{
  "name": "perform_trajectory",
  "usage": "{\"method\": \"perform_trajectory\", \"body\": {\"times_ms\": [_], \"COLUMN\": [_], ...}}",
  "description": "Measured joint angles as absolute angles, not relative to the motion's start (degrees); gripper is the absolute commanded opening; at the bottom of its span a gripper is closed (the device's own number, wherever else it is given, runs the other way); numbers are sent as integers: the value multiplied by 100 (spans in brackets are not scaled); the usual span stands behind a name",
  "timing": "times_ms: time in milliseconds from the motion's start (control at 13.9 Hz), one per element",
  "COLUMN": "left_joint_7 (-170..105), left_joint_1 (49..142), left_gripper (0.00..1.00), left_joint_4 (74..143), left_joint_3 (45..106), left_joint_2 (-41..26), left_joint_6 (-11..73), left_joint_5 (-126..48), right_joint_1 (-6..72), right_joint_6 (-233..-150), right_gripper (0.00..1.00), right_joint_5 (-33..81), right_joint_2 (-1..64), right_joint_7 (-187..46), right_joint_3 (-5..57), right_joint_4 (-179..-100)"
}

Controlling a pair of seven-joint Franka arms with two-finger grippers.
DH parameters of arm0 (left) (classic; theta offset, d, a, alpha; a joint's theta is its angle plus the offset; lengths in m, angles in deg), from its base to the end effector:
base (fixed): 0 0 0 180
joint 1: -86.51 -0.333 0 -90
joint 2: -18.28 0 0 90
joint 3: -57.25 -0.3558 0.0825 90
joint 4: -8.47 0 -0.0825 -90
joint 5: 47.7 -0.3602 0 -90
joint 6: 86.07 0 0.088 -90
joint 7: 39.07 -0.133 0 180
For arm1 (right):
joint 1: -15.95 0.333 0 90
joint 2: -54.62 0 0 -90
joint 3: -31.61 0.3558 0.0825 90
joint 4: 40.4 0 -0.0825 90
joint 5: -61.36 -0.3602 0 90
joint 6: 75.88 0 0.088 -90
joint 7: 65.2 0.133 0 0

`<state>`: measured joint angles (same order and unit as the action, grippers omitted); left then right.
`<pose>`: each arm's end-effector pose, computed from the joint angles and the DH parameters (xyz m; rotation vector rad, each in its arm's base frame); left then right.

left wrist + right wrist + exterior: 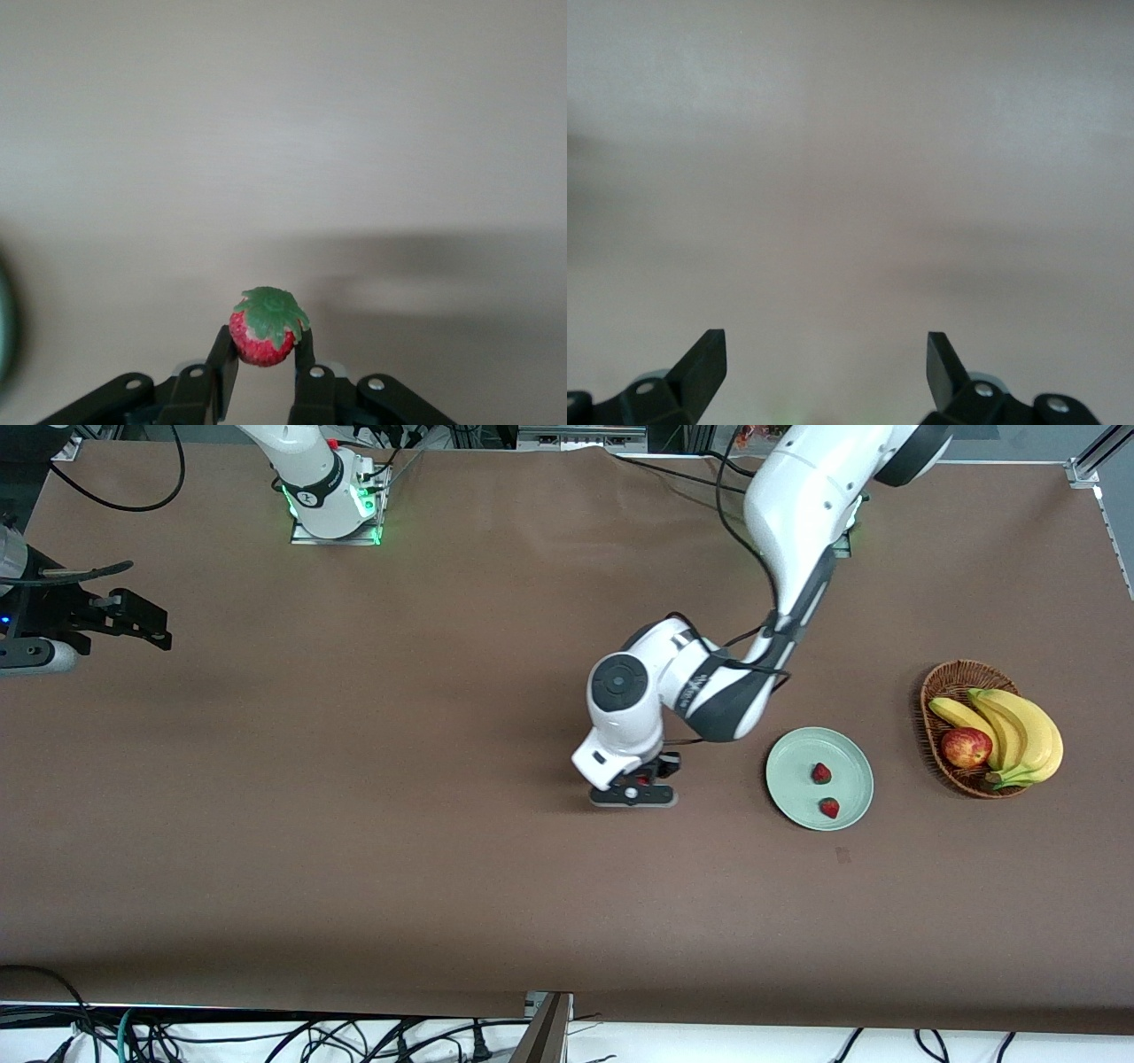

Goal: Collect all strawberries into plate

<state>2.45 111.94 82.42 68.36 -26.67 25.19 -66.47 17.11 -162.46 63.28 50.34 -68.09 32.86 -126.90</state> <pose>0.6290 -0.3853 0.2888 -2.9450 0.0044 -0.0126 0.5479 0.0179 0.6202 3.1047 0.1425 -0.1141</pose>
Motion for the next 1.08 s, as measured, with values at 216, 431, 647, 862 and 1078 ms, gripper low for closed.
{"method": "perform_trajectory", "body": {"times_ms": [216, 431, 647, 862, 1078], "left_joint_7": [-717, -1713, -2254, -2988, -3191], "left_joint_1": [10523, 9865, 9408, 9027, 8834], "left_gripper": [0, 2, 2, 44, 100], "left_joint_4": [8246, 8290, 8608, 9191, 9568], "left_joint_3": [6832, 6834, 6830, 6827, 6848], "left_joint_2": [-2372, -2329, -2398, -2513, -2556], "left_joint_6": [1418, 1002, 1063, 1732, 2204], "left_joint_5": [-6648, -6648, -6649, -6650, -6650], "right_joint_1": [1712, 1711, 1711, 1711, 1711], "right_joint_6": [-16246, -16246, -16246, -16251, -16253], "right_gripper": [100, 100, 100, 100, 100], "right_joint_5": [6328, 6328, 6328, 6328, 6328], "right_joint_2": [5029, 5027, 5023, 5020, 5013], "right_joint_7": [-6809, -6809, -6809, -6809, -6809], "right_joint_3": [3294, 3293, 3295, 3295, 3295], "right_joint_4": [-12690, -12690, -12689, -12687, -12683]}}
